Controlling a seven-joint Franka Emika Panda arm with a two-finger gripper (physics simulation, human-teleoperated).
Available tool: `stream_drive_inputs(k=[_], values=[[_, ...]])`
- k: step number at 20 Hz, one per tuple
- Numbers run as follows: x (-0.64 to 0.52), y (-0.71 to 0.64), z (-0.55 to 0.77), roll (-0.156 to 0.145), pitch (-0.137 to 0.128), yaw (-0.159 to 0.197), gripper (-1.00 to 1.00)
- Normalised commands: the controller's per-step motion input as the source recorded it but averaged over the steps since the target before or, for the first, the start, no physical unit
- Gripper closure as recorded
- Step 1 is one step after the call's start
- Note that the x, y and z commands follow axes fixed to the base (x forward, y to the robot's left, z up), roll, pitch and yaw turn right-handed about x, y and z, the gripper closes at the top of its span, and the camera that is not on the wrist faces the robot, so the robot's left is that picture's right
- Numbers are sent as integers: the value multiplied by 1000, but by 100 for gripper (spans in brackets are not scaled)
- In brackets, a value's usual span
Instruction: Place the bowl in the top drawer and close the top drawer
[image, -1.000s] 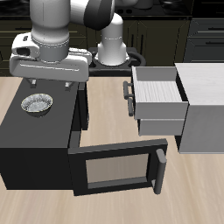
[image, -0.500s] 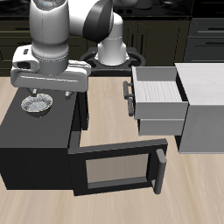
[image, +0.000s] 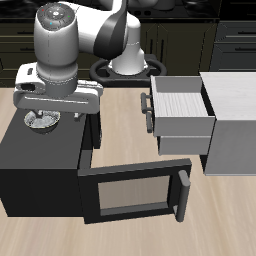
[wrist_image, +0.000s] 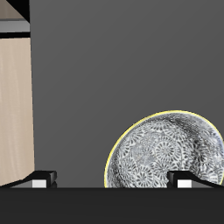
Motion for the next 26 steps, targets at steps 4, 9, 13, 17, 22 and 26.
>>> stream_drive_inputs(k=[4, 9, 13, 17, 22, 26], values=[[-12, 10, -247, 16, 43, -5, -100], [-39, -37, -131, -3, 24, 5, 100], [-10, -79, -171, -15, 18, 4, 100], [-61, 9, -2, 4, 0, 0, 100], [-26, 68, 84, -1, -15, 24, 100], [-189, 271, 125, 23, -18, 27, 100]])
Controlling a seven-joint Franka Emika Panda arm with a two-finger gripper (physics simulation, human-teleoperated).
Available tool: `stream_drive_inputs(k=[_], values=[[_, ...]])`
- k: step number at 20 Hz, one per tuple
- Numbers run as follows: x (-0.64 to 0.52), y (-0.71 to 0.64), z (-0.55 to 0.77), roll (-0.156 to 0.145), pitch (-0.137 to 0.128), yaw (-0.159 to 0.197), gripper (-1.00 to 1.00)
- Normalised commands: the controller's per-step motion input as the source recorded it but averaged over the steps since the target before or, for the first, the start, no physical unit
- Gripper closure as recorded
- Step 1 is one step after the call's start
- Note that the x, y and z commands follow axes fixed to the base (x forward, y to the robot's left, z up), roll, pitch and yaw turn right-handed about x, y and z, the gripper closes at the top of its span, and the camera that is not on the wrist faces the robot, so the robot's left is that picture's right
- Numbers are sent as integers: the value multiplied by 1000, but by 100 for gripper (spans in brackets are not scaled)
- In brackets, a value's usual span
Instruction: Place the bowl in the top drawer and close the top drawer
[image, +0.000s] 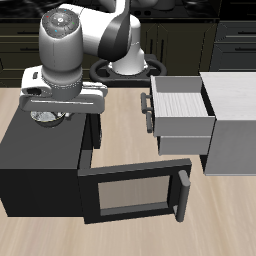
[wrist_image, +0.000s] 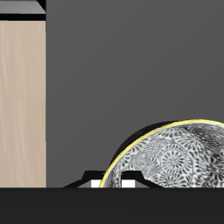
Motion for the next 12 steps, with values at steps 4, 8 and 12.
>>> stream_drive_inputs(k=[4, 8, 12], values=[[-222, 313, 229, 14, -19, 14, 100], [-159, 270, 246, -18, -20, 13, 100], [-116, 249, 202, 5, -22, 24, 100]])
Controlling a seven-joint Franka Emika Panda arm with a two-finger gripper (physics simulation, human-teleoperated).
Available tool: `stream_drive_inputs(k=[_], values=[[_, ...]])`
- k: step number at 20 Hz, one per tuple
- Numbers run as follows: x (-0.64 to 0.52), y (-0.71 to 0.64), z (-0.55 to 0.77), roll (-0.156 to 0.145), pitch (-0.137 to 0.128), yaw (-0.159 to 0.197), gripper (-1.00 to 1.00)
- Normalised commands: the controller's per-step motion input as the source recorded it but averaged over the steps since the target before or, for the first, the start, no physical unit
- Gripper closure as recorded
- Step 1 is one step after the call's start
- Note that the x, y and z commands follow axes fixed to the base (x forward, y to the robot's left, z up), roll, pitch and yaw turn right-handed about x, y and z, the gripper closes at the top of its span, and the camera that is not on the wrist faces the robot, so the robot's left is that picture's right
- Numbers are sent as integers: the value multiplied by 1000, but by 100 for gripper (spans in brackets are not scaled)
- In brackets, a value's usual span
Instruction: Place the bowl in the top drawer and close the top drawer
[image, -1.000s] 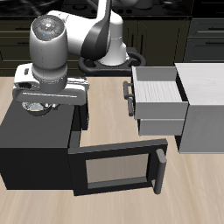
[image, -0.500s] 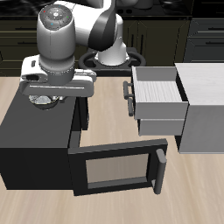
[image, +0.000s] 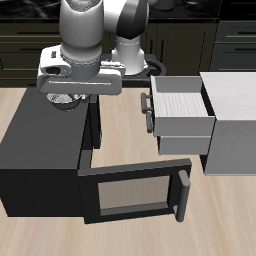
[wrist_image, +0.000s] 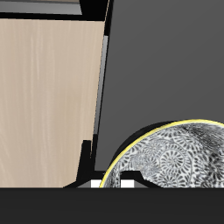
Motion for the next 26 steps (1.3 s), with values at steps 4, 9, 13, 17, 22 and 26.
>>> stream_drive_inputs(k=[4, 9, 13, 17, 22, 26], values=[[-167, 377, 126, 16, -13, 26, 100], [-174, 436, 42, 29, -12, 34, 100], [-138, 200, 134, -29, -15, 10, 100], [-140, 143, 162, -98, -13, -7, 100], [-100, 236, 114, -44, -40, 37, 100], [-48, 247, 56, -43, -39, 22, 100]])
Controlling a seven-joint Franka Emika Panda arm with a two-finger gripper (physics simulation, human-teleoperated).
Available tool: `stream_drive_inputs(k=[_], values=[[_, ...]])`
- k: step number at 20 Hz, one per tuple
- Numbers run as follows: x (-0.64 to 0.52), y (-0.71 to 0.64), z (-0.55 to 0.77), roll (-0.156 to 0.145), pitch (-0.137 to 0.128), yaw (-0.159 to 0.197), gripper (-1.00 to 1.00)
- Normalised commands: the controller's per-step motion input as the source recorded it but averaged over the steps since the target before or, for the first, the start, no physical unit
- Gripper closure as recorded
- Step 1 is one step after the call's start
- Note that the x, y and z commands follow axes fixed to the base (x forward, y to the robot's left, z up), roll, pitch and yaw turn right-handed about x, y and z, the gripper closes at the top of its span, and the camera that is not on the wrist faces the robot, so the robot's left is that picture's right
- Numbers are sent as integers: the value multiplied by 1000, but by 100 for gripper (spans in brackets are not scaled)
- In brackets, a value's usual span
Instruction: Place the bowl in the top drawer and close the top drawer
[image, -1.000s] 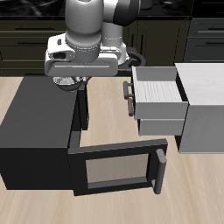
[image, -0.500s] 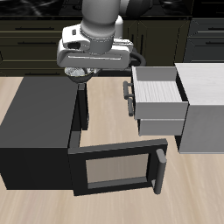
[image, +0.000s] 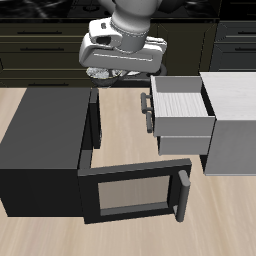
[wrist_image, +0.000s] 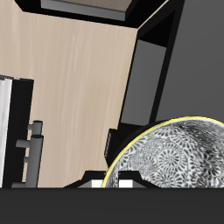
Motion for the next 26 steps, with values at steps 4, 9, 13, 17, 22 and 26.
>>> stream_drive_inputs(k=[4, 9, 13, 17, 22, 26], values=[[-6, 409, -41, 94, 6, -9, 100], [-46, 412, -55, 141, 21, 26, 100], [-36, 132, 33, 7, -6, -4, 100], [-115, 259, -30, 22, 9, 12, 100], [-125, 277, -35, 25, -8, 44, 100], [-47, 297, -138, 34, 22, 90, 100]])
